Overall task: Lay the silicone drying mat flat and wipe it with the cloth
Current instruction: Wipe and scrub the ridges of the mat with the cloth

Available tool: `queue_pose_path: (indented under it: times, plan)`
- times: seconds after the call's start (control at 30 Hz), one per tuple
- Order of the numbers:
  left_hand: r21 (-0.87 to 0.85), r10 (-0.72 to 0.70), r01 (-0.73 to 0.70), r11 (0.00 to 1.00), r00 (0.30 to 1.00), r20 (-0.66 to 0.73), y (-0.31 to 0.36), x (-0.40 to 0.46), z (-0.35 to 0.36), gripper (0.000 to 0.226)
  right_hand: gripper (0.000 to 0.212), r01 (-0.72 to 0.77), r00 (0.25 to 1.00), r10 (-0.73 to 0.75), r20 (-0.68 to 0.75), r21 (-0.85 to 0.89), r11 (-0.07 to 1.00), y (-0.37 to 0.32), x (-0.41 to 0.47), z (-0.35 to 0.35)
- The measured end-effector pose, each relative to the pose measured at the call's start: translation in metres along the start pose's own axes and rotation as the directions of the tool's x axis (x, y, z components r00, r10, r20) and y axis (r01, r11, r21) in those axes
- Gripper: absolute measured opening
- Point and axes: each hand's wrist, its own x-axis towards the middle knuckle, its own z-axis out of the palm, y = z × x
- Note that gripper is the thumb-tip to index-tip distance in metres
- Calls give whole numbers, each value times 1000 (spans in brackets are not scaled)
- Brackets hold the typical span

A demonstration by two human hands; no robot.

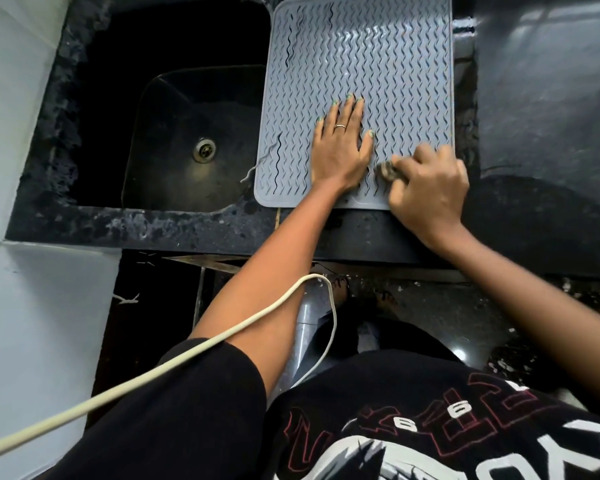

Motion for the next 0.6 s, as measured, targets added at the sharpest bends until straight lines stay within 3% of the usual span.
queue_pose_path:
  times: [0.07, 0.17, 0.23, 0.33, 0.47, 0.6]
  plan:
    - [-6, 3, -3, 1000, 1000, -3, 1, -1, -1, 59, 27, 1, 1000, -1, -4, 19, 1000, -2, -19, -7]
    - [-20, 11, -11, 1000, 1000, 3, 1, -1, -1, 60, 35, -3, 994, -5, 111, 74, 997, -5, -23, -21]
    - [-24, 13, -13, 1000, 1000, 7, 0, 0, -1, 59, 38, -134, 970, 84, 230, 213, 968, -2, -10, -30]
    - [-76, 23, -26, 997, 999, -44, -3, 5, -7, 54, 39, -411, 898, 262, 353, 462, 786, 5, 27, -40]
    - [-89, 75, -91, 992, 983, -168, -9, 30, -25, 44, 19, -490, 872, 335, 357, 640, 592, 1, 85, -44]
    - [-85, 84, -96, 992, 988, -132, -9, 78, -42, 48, 21, -467, 879, 380, 289, 688, 556, -10, 149, -30]
